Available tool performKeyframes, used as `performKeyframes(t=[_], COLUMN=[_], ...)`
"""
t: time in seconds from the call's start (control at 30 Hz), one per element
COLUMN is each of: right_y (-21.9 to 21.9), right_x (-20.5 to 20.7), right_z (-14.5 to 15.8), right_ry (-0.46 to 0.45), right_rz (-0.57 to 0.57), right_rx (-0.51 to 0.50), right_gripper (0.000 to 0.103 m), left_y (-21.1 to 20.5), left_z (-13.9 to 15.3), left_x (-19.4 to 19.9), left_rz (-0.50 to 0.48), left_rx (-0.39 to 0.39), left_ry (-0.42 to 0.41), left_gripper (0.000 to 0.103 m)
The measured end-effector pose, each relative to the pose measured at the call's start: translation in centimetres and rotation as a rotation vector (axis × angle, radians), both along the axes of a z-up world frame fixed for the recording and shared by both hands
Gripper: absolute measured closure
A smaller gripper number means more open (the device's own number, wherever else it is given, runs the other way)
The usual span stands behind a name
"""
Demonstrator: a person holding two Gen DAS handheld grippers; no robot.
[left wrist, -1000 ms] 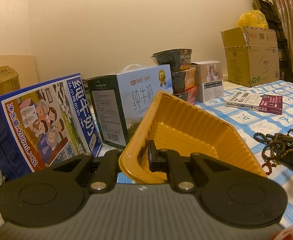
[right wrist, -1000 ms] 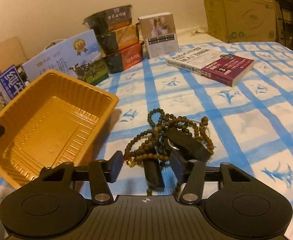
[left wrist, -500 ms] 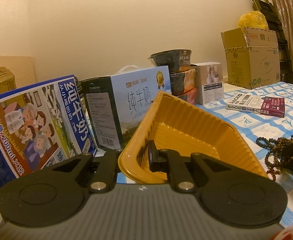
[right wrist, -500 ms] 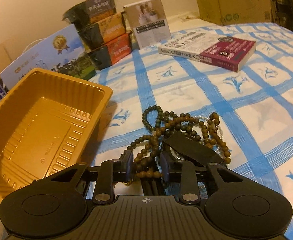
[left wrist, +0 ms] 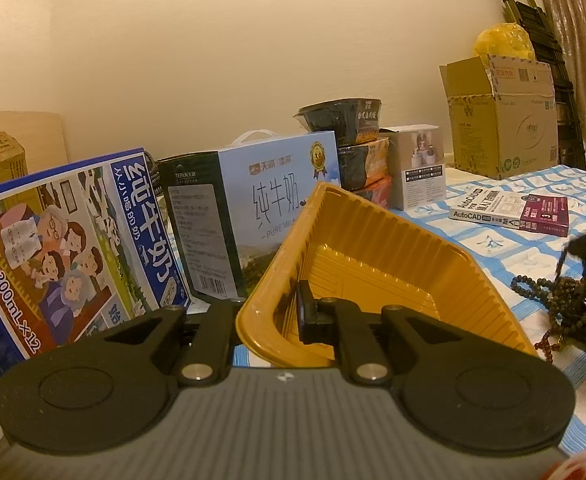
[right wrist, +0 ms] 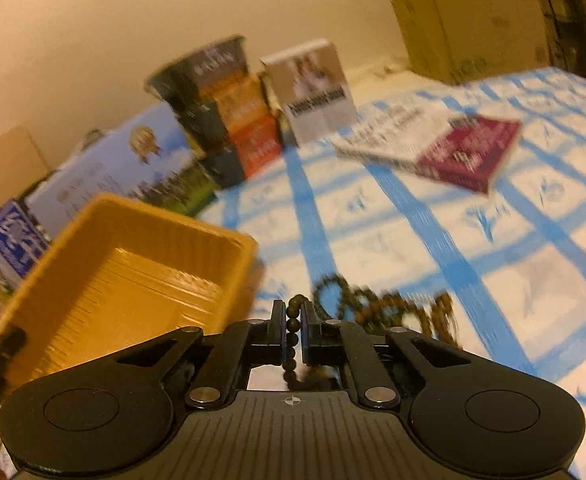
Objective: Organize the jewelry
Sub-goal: 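Carry the black bead bracelet into the tray and open the right tool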
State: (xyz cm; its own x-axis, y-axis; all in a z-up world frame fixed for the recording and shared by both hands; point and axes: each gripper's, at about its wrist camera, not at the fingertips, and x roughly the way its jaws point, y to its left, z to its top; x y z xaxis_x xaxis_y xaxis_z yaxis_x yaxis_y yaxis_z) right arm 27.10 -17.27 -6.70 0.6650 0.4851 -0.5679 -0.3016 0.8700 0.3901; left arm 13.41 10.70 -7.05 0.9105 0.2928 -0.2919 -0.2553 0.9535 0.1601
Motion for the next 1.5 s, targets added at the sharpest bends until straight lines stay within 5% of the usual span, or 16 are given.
performKeyframes(t=[0.23, 0.6, 0.73, 0.93, 1.1, 1.5], right_y=[2.8, 7.8, 7.0, 2.7, -0.7, 0.6], right_x=[-0.8, -1.8, -2.2, -2.8, -3.7, -5.5], right_z=[3.2, 1.5, 2.1, 3.4, 2.2, -3.3], right_ry=[-0.028, 0.007, -0.030, -0.076, -0.035, 0.123], right_rz=[0.112, 0.250, 0.245, 0.101, 0.008, 0.065], right_rx=[0.091, 0.128, 0.155, 0.134, 0.020, -0.078], right_gripper=[0.096, 0.094, 0.052, 0.052, 0.052, 0.054], left_y=[0.0, -0.1, -0.2, -0.1, -0.1, -0.3], left_z=[0.0, 0.0, 0.0, -0.1, -0.2, -0.2], left_x=[0.0, -0.1, -0.2, -0.3, -0.4, -0.6], left_rz=[-0.001, 0.001, 0.004, 0.005, 0.007, 0.008], left_rx=[-0.004, -0.007, -0.009, -0.010, -0.013, -0.007], left_ry=[0.000, 0.001, 0.002, 0.003, 0.003, 0.006], left_gripper=[0.092, 0.092, 0.092, 0.092, 0.092, 0.092])
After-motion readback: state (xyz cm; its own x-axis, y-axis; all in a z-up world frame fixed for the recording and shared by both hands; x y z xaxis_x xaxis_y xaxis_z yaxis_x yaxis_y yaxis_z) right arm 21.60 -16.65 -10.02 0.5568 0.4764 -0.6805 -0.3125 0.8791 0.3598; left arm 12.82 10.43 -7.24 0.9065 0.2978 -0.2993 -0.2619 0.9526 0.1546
